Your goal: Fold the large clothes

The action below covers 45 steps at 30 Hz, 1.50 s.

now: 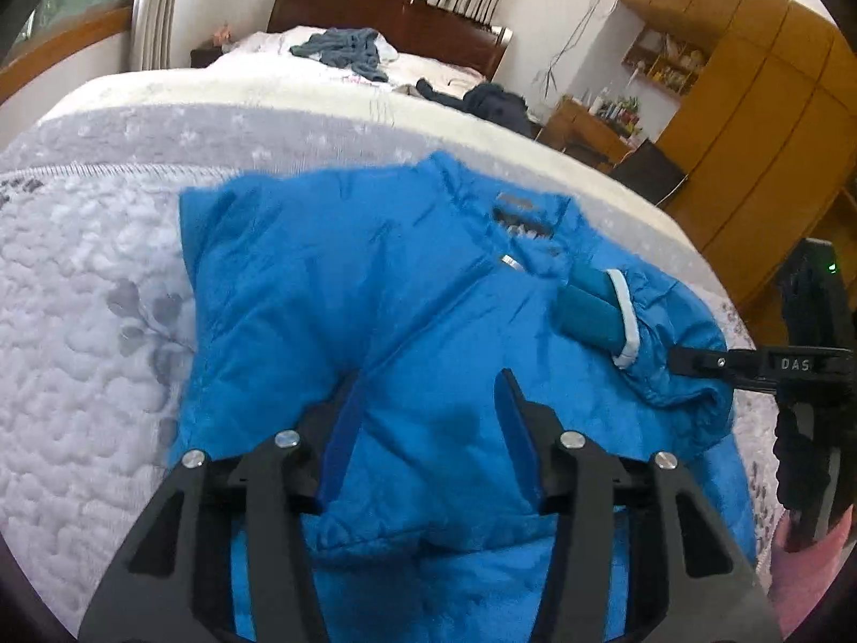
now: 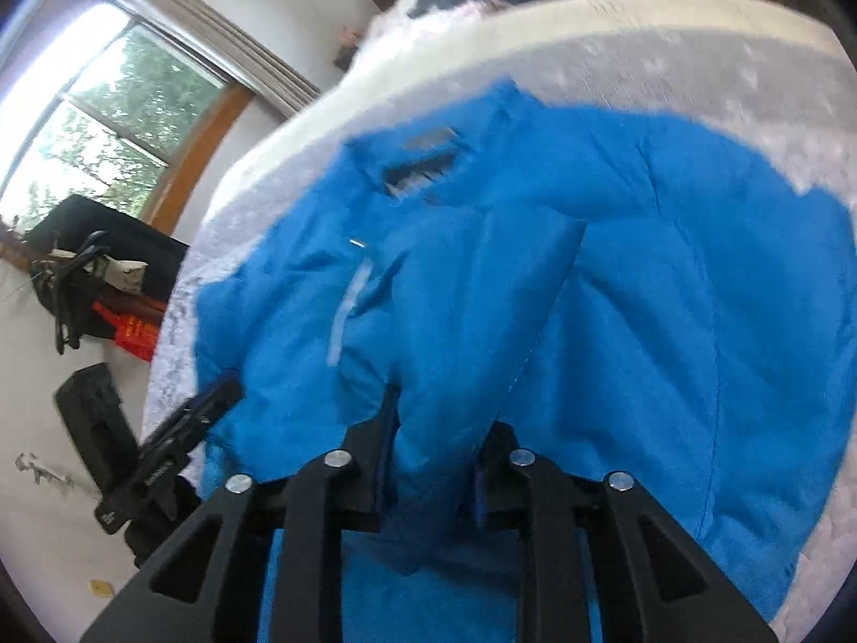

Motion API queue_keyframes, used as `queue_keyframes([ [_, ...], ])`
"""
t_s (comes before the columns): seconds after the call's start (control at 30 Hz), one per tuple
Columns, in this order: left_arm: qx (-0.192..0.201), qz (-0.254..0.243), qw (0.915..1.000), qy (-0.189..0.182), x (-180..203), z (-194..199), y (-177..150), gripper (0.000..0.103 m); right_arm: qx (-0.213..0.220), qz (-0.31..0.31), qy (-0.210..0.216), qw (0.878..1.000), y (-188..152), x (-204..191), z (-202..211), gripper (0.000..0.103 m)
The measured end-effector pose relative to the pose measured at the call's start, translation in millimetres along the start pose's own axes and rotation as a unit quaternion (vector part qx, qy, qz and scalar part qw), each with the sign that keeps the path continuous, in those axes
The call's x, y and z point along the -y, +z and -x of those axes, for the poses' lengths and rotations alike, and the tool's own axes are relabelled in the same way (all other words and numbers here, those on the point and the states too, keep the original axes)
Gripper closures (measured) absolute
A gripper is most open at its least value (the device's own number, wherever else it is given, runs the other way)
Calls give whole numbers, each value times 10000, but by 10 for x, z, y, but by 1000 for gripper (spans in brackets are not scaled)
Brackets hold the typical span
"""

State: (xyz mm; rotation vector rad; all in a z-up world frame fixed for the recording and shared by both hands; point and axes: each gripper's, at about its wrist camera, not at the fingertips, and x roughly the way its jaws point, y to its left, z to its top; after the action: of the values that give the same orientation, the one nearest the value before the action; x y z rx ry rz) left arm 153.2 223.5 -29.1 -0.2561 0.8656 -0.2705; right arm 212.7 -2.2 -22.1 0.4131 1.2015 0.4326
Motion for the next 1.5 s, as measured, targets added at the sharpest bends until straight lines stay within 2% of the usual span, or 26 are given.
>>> queue_keyframes([
  [0.1,26,-95,10000,9,7,-6,-6,54,-4,-55,77,10000,3,72,-62,73],
  [0.13,18,-37,10000,-37,-6,8,-5,54,18,11,-13,10000,-2,52,-32,70],
  [0.17,15,7,10000,-70,-17,21,1,54,52,60,-117,9999,-2,33,9,64],
  [0.2,18,34,10000,-82,-26,51,3,54,158,147,-313,9993,-11,-25,90,57],
  [0.23,36,41,10000,-57,-26,93,2,53,310,260,-570,9976,-39,-102,170,55],
  [0.27,77,29,10000,21,-12,144,9,51,556,467,-1000,9923,-51,-201,296,51],
  [0.33,187,-5,9998,105,13,259,26,46,879,742,-1449,9827,-50,-375,456,42],
  [0.37,245,-21,9996,113,26,295,35,45,956,888,-1520,9797,-49,-487,500,37],
  [0.4,285,-46,9995,115,44,319,48,45,952,1035,-1523,9783,-49,-580,502,36],
  [0.5,221,-22,9994,269,26,290,41,43,687,1564,-1706,9704,-73,-909,280,31],
  [0.6,130,26,9995,281,-46,219,12,43,389,1982,-2142,9557,-111,-1141,-116,31],
  [0.73,127,8,9996,255,-74,185,-16,43,196,2199,-2930,9303,-87,-1159,-546,31],
  [0.8,127,4,9996,235,-82,170,-30,43,254,2225,-3182,9212,-79,-1087,-592,54],
  [0.83,125,-7,9997,233,-86,164,-33,43,282,2186,-3151,9231,-68,-1045,-564,58],
  [0.9,128,-9,9997,217,-94,158,-47,43,311,1996,-2880,9361,-54,-968,-440,73],
  [0.97,123,21,9997,196,-103,152,-50,43,408,1768,-2537,9501,-43,-891,-258,76],
  [1.0,128,40,9997,186,-106,155,-55,43,479,1568,-2213,9613,-49,-799,-85,76],
  [1.07,132,47,9997,191,-105,156,-60,43,612,1257,-1732,9749,-55,-659,177,77],
  [1.13,142,18,9996,230,-95,152,-69,43,732,979,-1496,9812,-68,-520,408,77],
  [1.27,157,-15,9995,291,-73,145,-77,43,862,412,-1236,9877,-151,-36,805,75],
  [1.33,166,-30,9993,323,-68,144,-82,43,902,193,-1400,9858,-196,195,923,68],
  [1.37,167,-33,9993,337,-70,144,-81,43,939,80,-1564,9832,-217,321,982,61],
  [1.43,152,-42,9992,378,-57,156,-79,43,996,-89,-1801,9786,-278,498,1076,61],
  [1.5,154,8,9990,425,-39,209,-67,43,1120,-166,-1829,9766,-347,598,1169,61],
])
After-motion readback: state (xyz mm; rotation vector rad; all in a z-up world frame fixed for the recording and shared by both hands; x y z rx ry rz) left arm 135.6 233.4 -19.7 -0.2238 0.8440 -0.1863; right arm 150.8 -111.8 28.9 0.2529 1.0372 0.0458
